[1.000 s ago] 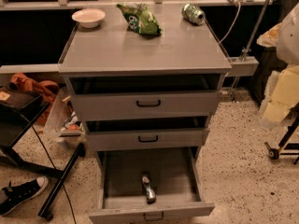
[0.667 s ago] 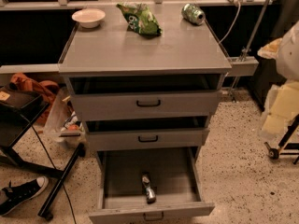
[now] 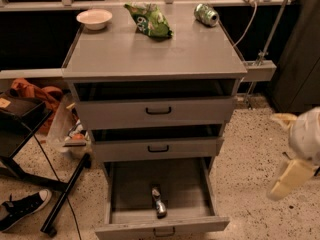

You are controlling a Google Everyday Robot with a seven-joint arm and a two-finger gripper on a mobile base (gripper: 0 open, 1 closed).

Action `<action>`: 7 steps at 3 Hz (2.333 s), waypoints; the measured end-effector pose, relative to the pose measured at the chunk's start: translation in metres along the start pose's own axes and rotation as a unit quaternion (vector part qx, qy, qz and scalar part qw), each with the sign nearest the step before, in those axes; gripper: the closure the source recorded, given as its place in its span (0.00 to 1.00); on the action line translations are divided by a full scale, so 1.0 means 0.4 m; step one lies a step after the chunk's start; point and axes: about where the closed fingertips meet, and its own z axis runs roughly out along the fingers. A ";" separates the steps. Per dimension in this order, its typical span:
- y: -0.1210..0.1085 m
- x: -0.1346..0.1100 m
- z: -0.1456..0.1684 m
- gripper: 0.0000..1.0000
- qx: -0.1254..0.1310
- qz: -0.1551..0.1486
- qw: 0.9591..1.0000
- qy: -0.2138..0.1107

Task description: Close bottom drawer

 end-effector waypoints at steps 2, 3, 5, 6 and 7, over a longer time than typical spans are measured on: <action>0.136 0.174 0.368 0.00 -0.008 0.050 0.992 -0.112; 0.102 0.197 0.412 0.00 0.018 0.061 0.991 -0.116; 0.106 0.239 0.519 0.00 0.003 0.064 0.993 -0.097; 0.138 0.335 0.687 0.00 -0.016 0.083 0.994 -0.075; 0.174 0.430 0.850 0.00 -0.024 0.111 0.992 -0.054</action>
Offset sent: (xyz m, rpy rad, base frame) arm 0.0104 -0.0155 -0.2643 0.3493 -0.1896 -0.1812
